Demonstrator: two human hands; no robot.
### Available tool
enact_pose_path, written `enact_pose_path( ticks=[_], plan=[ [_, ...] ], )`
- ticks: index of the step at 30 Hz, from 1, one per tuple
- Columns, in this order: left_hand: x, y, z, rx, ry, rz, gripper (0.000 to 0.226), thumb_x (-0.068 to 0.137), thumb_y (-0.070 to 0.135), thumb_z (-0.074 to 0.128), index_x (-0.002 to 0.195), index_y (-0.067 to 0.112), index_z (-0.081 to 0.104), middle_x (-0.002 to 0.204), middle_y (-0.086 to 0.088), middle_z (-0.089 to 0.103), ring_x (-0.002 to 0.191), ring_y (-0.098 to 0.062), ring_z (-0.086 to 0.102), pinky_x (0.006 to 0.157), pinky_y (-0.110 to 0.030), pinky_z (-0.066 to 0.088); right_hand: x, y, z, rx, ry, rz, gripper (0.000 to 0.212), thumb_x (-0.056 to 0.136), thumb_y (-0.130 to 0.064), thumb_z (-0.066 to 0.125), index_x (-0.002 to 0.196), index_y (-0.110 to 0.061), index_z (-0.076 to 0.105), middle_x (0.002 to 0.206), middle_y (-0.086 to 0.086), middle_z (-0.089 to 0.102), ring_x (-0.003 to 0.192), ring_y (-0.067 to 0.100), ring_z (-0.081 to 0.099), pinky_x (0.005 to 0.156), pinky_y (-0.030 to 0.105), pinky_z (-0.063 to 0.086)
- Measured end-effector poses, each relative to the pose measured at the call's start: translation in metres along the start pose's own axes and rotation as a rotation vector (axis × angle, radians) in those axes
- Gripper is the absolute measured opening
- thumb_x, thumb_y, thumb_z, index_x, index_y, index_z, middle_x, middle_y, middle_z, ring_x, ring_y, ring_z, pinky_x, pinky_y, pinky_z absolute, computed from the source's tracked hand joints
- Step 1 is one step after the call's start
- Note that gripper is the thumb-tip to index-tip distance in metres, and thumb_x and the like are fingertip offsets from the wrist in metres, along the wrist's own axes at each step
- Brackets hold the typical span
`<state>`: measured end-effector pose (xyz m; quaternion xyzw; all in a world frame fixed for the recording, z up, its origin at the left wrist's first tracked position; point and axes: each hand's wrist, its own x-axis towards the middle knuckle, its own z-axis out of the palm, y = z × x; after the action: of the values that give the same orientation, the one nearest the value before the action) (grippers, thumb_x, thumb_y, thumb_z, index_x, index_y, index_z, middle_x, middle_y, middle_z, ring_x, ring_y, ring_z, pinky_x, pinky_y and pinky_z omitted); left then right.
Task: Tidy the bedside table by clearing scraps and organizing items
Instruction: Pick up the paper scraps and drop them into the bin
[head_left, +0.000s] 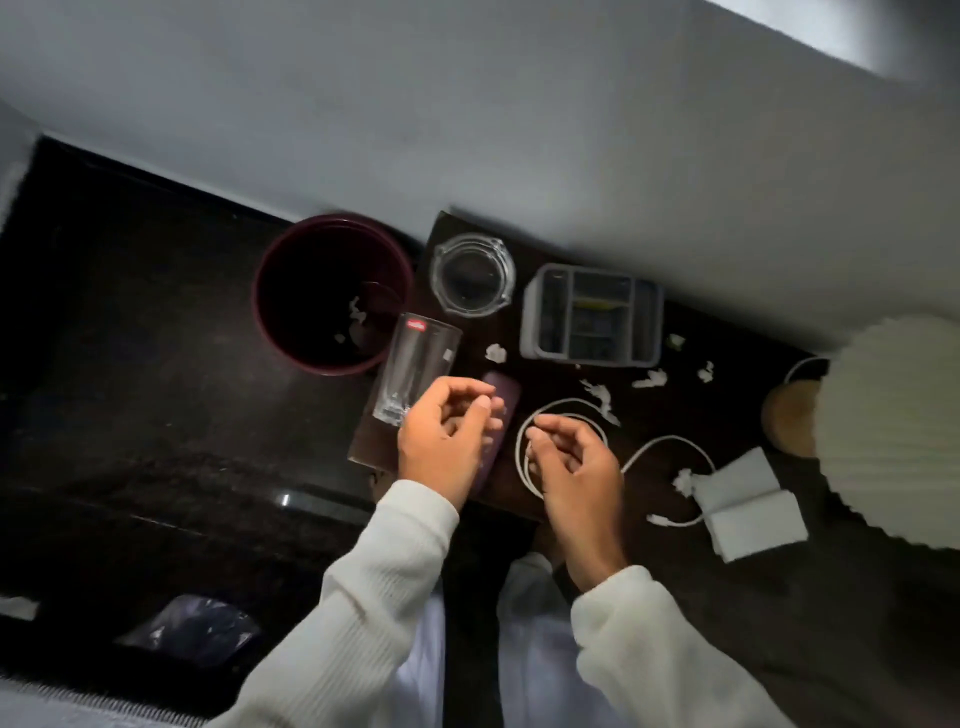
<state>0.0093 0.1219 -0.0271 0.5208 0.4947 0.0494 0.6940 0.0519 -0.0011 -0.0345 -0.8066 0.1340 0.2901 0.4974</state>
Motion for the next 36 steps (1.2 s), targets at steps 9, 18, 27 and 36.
enact_pose_path(
  ticks=[9, 18, 27, 36],
  plan=[
    [-0.01, -0.05, 0.084, 0.519, -0.05, 0.132, 0.01, 0.087, 0.011, 0.062, 0.09, 0.019, 0.068, 0.085, 0.003, 0.073, 0.074, -0.014, 0.066, 0.069, -0.009, 0.042, 0.054, 0.04, -0.066, -0.291, 0.15, -0.063, 0.02, 0.092, -0.016, 0.065, 0.111, -0.015, 0.065, 0.108, 0.002, 0.068, 0.077, -0.005, 0.06, 0.06, -0.001, 0.043],
    [0.013, -0.055, 0.113, 0.622, -0.044, 0.127, 0.014, 0.089, 0.01, 0.06, 0.099, 0.015, 0.069, 0.101, 0.0, 0.073, 0.089, -0.012, 0.064, 0.076, -0.011, 0.04, 0.102, 0.031, -0.061, -0.562, 0.057, -0.217, 0.032, 0.09, -0.026, 0.067, 0.119, -0.014, 0.065, 0.119, 0.01, 0.062, 0.105, 0.027, 0.063, 0.088, 0.042, 0.054],
    [0.013, -0.056, 0.118, 0.578, -0.031, 0.164, 0.025, 0.089, 0.008, 0.061, 0.113, 0.013, 0.066, 0.111, -0.001, 0.071, 0.098, -0.009, 0.063, 0.075, 0.0, 0.041, 0.104, 0.03, -0.067, -0.552, 0.045, -0.274, 0.019, 0.093, -0.024, 0.063, 0.107, -0.014, 0.07, 0.11, 0.008, 0.067, 0.098, 0.023, 0.064, 0.081, 0.029, 0.053],
    [-0.001, -0.046, 0.091, 0.239, -0.122, 0.096, 0.02, 0.089, 0.029, 0.064, 0.107, 0.03, 0.074, 0.102, 0.005, 0.076, 0.102, -0.014, 0.07, 0.096, -0.044, 0.054, 0.055, 0.009, -0.064, -0.27, -0.034, -0.408, 0.017, 0.088, -0.009, 0.069, 0.104, -0.015, 0.071, 0.099, -0.001, 0.069, 0.084, 0.0, 0.065, 0.07, 0.007, 0.051]
  ],
)
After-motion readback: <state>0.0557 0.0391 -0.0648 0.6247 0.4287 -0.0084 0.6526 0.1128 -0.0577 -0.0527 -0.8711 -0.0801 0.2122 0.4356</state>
